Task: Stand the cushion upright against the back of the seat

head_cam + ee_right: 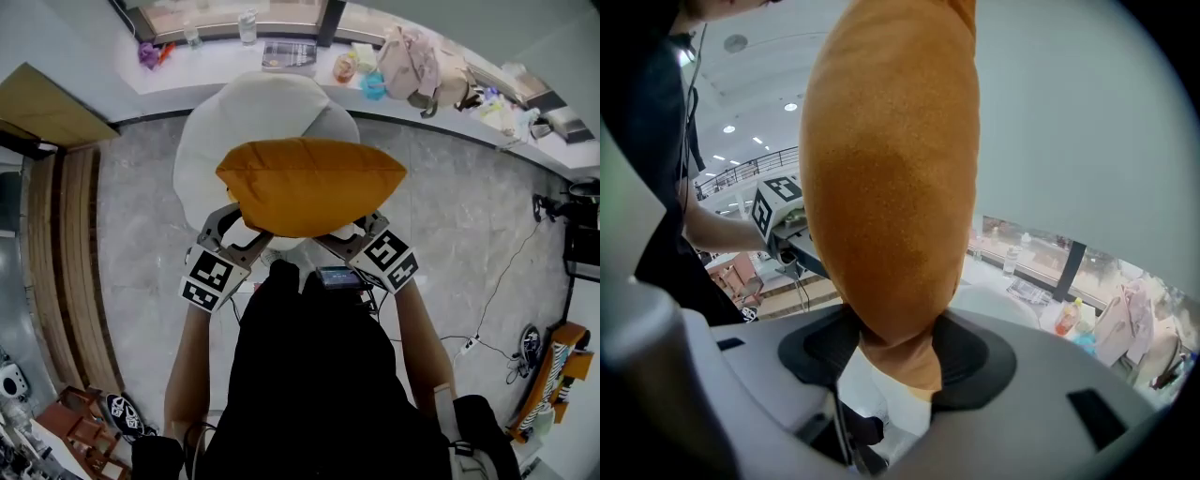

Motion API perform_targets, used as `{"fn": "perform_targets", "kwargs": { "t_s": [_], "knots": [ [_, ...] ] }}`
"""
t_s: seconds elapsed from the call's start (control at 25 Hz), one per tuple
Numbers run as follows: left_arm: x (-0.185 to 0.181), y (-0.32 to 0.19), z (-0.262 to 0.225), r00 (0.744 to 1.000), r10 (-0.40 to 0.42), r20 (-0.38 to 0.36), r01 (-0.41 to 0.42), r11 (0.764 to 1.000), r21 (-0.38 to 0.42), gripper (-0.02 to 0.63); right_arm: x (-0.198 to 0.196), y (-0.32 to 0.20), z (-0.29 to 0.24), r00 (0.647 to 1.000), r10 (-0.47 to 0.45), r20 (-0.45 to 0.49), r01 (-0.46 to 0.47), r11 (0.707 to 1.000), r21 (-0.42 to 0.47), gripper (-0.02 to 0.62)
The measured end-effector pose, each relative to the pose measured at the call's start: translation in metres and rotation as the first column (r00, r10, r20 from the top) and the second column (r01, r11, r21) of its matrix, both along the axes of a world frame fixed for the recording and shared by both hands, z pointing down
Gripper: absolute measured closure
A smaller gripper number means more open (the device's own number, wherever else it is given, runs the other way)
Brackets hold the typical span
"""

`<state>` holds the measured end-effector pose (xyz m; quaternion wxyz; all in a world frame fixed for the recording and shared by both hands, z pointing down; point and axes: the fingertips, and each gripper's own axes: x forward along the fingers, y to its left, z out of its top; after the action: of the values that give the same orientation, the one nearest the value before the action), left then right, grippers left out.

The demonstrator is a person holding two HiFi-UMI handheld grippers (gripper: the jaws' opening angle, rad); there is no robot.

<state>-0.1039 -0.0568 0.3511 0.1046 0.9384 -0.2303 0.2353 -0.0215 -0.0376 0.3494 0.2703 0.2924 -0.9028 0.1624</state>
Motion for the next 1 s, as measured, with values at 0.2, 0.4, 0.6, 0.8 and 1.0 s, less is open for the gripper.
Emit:
{"fn": "perform_targets", "kwargs": {
  "t_s": [0.2,0.4,0.6,0.8,1.0],
  "knots": [
    [-0.011,-0.011,0.010,0.999,0.011,0.032,-0.011,1.000,-0.005,0.365,-0.010,-0.012,0.011,0.998,0.021,-0.059,-0.024,0.998,-0.050,0.341],
    [-0.023,-0.015,0.020,0.999,-0.001,0.037,0.002,0.999,-0.032,0.365,-0.022,-0.017,0.020,0.996,0.015,-0.089,-0.022,0.997,-0.078,0.345],
    [-0.032,-0.017,0.037,0.997,-0.018,0.072,0.022,0.998,-0.061,0.362,-0.030,-0.023,0.037,0.994,-0.028,-0.107,0.019,0.996,-0.085,0.345],
    [-0.035,-0.023,0.069,0.992,-0.035,0.120,0.047,0.994,-0.099,0.359,-0.034,-0.031,0.063,0.987,-0.066,-0.144,0.054,0.995,-0.086,0.348],
    [-0.027,-0.043,0.103,0.985,-0.051,0.164,0.075,0.986,-0.146,0.359,-0.025,-0.053,0.095,0.985,-0.086,-0.148,0.070,0.992,-0.110,0.351]
  ]
}}
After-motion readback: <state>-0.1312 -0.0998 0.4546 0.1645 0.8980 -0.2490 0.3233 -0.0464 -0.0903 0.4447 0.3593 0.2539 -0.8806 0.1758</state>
